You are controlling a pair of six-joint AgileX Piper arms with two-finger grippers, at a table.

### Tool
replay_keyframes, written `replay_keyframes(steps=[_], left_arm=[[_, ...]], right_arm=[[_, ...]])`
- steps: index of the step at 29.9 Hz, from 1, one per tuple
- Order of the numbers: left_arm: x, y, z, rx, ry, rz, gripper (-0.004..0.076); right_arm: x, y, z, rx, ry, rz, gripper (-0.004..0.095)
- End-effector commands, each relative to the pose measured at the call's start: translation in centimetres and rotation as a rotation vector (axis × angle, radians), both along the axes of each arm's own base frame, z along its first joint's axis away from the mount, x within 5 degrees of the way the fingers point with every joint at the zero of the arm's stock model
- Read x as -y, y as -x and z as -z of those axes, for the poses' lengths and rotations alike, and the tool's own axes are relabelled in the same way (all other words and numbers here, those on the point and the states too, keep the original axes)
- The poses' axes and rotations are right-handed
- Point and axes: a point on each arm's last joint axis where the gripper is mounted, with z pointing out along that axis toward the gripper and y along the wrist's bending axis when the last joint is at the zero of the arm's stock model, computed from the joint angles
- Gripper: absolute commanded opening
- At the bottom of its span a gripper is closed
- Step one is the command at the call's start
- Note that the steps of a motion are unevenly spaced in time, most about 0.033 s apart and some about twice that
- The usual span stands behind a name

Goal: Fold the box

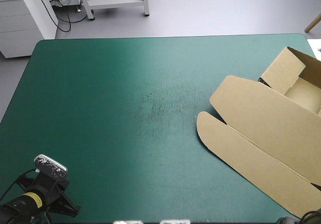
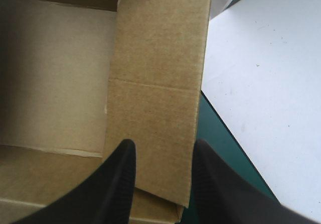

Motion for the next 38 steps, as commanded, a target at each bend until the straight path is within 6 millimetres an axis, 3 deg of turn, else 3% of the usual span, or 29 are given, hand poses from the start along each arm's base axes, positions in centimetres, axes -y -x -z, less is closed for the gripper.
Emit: replay_keyframes(steps=[1,5,10,19,24,33,38], left_arm=[[0.1,-0.4,-0.9,0.049,0.02,-0.002,-0.001],[0.1,-0.4,-0.9,0.052,0.021,-0.002,-0.001],[0.2,-0.4,-1.0,0.059,0.024,-0.001,-0.001],[0.2,-0.4,-1.0,0.057,0.028,-0.003,-0.001],[0.2,-0.4,-1.0,0.057,0.03,-0.003,-0.001],[0.2,-0.4,-1.0,0.057,0.03,-0.003,-0.001],[0.2,-0.4,-1.0,0.057,0.03,-0.003,-0.001]], right_arm=[[-1.8,2.0,-4.5,0.137,0.081,-0.029,0.0213],[-3.8,3.9,-6.0,0.184,0.091,-0.06,-0.0018],[-7.0,6.6,-6.2,0.241,0.035,-0.102,-0.0008],[-15.7,13.6,-5.9,0.345,0.122,-0.287,-0.0008],[-19.9,17.3,-4.0,0.362,0.099,-0.465,-0.0008],[-22.4,21.2,1.4,0.327,0.039,-0.644,-0.0008],[-23.0,23.1,4.0,0.337,0.038,-0.659,-0.0008]])
